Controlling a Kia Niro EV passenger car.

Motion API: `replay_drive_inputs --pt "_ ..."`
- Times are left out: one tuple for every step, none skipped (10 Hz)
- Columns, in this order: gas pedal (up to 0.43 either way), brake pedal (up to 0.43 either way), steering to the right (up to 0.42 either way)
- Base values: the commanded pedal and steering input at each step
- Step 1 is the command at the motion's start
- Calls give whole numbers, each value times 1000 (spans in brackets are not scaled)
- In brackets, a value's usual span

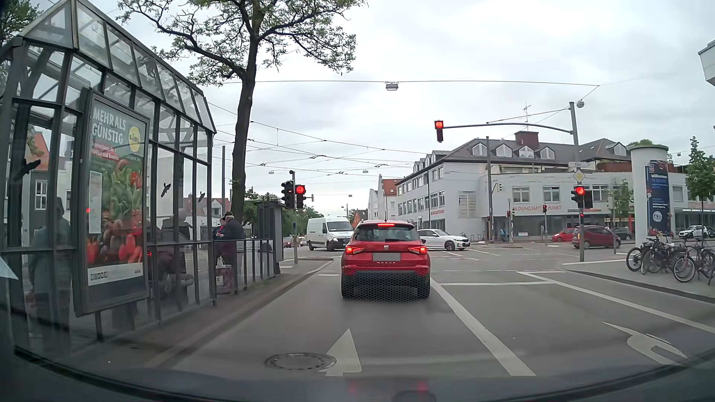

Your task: Follow the waypoints while adhering to traffic rules and regulations

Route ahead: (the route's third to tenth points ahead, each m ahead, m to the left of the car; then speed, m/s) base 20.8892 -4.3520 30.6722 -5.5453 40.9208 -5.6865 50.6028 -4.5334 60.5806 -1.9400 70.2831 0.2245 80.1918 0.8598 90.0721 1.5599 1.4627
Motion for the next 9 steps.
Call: replay_drive_inputs --pt "0 195 -3" --pt "0 195 -3" --pt "0 189 -3" --pt "0 183 -3" --pt "0 183 -3" --pt "0 177 -3" --pt "0 177 -3" --pt "0 177 -3" --pt "0 177 -3"
